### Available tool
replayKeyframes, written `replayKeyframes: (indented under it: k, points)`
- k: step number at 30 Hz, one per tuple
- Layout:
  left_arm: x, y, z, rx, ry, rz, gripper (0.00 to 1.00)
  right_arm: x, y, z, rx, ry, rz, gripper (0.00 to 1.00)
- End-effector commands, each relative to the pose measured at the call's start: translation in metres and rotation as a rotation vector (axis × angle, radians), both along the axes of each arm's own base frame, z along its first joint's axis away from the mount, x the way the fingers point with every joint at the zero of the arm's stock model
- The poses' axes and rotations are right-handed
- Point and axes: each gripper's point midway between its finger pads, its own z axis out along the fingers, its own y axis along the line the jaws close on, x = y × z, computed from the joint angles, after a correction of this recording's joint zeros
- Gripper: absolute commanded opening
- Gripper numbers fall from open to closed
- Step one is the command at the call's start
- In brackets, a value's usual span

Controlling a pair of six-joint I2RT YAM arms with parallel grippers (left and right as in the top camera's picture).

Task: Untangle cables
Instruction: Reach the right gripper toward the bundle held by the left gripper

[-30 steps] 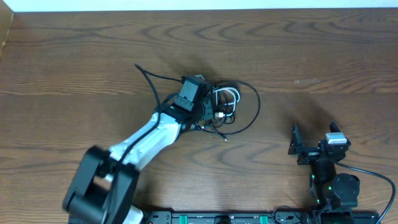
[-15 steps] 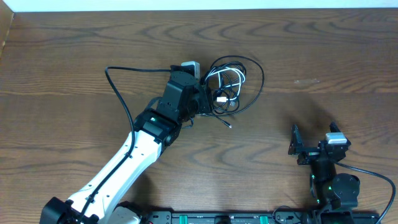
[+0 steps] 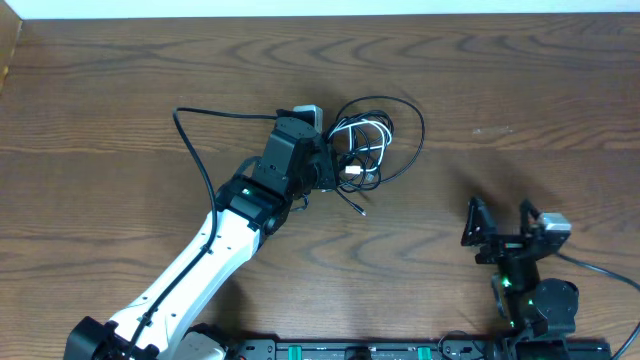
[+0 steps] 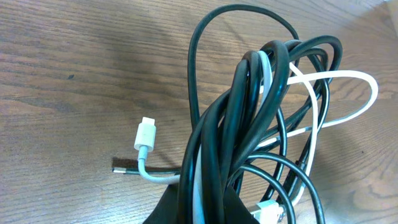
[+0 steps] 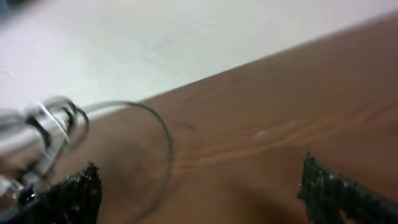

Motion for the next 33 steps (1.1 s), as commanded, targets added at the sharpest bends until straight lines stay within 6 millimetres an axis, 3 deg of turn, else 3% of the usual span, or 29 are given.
replayKeyframes:
  k: [1, 6, 11, 16, 21, 26, 29, 33]
  points:
    - [0.004, -0.003, 0.018, -0.021, -0.043, -0.019, 0.07, -0.002, 0.011, 0.001, 0.609, 0.075, 0.022, 0.99]
    - [0.004, -0.003, 0.018, -0.021, -0.043, -0.018, 0.08, 0.0, 0.003, 0.003, 0.755, 0.069, -0.034, 0.99]
    - [0.004, -0.003, 0.018, -0.021, -0.043, -0.018, 0.08, -0.007, 0.033, 0.004, 0.42, 0.067, 0.171, 0.99]
    - [0.004, -0.003, 0.018, -0.021, -0.043, -0.018, 0.08, -0.009, 0.037, 0.014, 0.391, 0.072, 0.194, 0.99]
    - [0.004, -0.003, 0.018, -0.021, -0.043, -0.018, 0.08, -0.015, 0.043, 0.015, 0.291, 0.218, 0.22, 0.99]
    - [0.004, -0.003, 0.018, -0.021, -0.043, -0.018, 0.08, -0.013, 0.054, 0.043, 0.28, 0.303, 0.277, 0.99]
    - [0.004, -0.003, 0.018, -0.021, -0.043, -0.018, 0.08, -0.018, 0.083, 0.066, 0.313, 0.33, 0.463, 0.99]
    - [0.004, -0.003, 0.018, -0.021, -0.043, -0.018, 0.08, -0.022, 0.098, 0.07, 0.363, 0.362, 0.567, 0.99]
